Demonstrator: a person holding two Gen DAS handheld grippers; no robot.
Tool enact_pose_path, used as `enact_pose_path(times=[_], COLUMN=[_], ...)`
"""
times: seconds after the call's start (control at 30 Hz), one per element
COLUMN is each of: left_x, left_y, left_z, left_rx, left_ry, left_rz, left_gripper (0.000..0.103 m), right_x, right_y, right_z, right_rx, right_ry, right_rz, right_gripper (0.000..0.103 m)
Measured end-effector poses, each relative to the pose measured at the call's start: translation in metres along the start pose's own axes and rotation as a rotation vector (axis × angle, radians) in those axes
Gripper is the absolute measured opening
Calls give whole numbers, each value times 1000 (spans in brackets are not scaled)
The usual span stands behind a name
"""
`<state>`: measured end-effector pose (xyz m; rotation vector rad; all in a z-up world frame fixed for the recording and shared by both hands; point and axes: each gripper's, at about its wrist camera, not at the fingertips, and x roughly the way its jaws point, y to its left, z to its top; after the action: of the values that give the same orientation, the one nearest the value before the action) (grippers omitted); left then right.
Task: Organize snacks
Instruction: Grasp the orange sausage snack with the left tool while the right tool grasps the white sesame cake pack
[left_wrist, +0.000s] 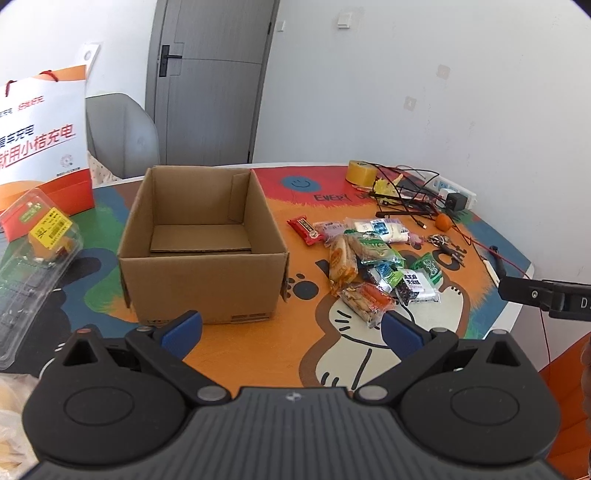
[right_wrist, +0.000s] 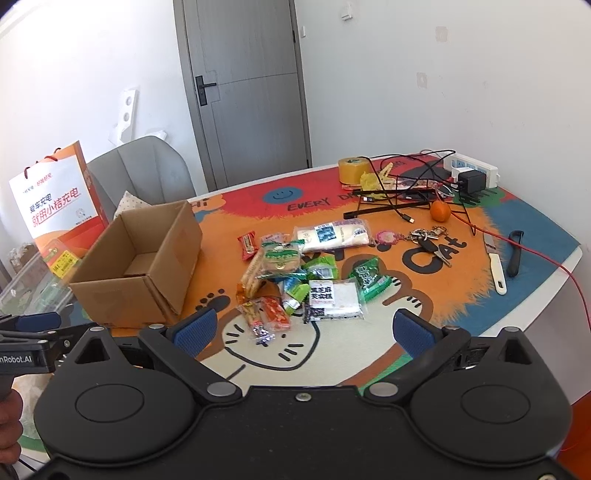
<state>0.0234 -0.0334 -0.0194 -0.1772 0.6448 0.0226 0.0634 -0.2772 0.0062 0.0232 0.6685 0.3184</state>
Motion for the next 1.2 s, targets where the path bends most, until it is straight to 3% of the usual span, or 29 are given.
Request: enact_pose_path(times=[0.6,1.2], left_x=[51,127], left_y=[-33,-53], left_z=[8,6], left_rx=[17,-15], left_ry=[-6,104], left_rz=[-33,-14], left_gripper=[102,101], right_x=[41,103], right_y=[-41,-61], right_z=[-15,-24], right_rx=[56,92], right_ry=[18,44], right_rz=[-26,14], right_gripper=[103,103])
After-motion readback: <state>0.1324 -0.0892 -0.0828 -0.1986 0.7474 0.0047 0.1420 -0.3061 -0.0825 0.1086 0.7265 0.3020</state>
